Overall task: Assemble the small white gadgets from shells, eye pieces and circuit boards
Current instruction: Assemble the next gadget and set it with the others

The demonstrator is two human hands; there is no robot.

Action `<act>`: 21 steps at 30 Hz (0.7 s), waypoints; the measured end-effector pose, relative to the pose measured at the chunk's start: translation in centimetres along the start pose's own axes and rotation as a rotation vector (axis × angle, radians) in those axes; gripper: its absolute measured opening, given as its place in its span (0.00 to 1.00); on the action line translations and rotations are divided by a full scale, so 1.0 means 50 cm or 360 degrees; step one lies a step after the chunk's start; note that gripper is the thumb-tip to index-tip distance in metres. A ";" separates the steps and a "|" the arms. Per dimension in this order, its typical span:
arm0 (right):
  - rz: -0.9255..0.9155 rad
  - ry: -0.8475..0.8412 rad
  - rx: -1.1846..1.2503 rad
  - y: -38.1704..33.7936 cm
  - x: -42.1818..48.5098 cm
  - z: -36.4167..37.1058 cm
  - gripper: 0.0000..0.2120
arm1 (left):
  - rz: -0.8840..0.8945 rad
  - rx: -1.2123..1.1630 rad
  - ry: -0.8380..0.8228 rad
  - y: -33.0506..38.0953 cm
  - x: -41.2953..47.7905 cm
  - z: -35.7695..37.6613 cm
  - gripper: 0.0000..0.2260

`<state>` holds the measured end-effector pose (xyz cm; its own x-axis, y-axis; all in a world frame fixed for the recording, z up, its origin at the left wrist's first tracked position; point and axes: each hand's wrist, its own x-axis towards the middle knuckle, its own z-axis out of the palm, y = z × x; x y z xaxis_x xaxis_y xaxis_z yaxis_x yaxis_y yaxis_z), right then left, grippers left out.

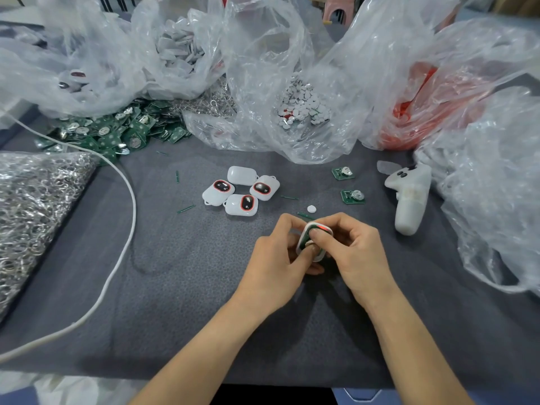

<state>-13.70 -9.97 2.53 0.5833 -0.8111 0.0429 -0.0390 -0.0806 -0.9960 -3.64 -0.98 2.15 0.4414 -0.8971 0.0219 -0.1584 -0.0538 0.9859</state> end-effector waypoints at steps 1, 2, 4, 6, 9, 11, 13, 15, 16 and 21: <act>-0.0014 -0.0005 0.0007 0.000 0.000 0.000 0.07 | -0.0002 -0.0009 0.0009 0.000 0.000 0.000 0.09; -0.0033 -0.0002 0.0012 -0.001 -0.001 0.000 0.08 | -0.0006 -0.0018 0.0017 0.000 0.001 0.001 0.09; -0.0063 0.0014 0.0011 -0.001 -0.002 0.002 0.08 | -0.0018 -0.0032 0.0023 0.000 0.002 0.002 0.09; -0.0066 0.0028 0.0003 0.001 -0.003 0.003 0.08 | -0.0027 -0.0040 0.0025 0.000 0.003 0.003 0.08; -0.0060 0.0039 -0.0029 0.003 -0.003 0.004 0.07 | -0.0055 -0.0081 0.0025 0.001 0.005 0.003 0.08; -0.0055 0.0042 -0.0030 0.004 -0.002 0.003 0.06 | -0.0070 -0.0090 0.0018 0.002 0.006 0.004 0.08; -0.0053 0.0041 -0.0031 0.005 -0.002 0.002 0.06 | -0.0071 -0.0096 0.0013 0.003 0.007 0.005 0.08; -0.0048 0.0035 -0.0031 0.005 -0.002 0.000 0.06 | -0.0064 -0.0102 0.0015 0.004 0.006 0.005 0.08; -0.0045 0.0032 -0.0029 0.005 -0.003 0.000 0.06 | -0.0060 -0.0101 0.0019 0.004 0.006 0.005 0.08; -0.0066 0.0046 -0.0079 0.002 -0.005 0.002 0.06 | -0.0022 -0.0047 0.0049 0.003 0.003 0.009 0.08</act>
<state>-13.80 -9.72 2.39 0.5614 -0.8229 0.0870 -0.0560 -0.1427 -0.9882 -4.00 -1.34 2.21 0.4702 -0.8824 0.0129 -0.1264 -0.0529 0.9906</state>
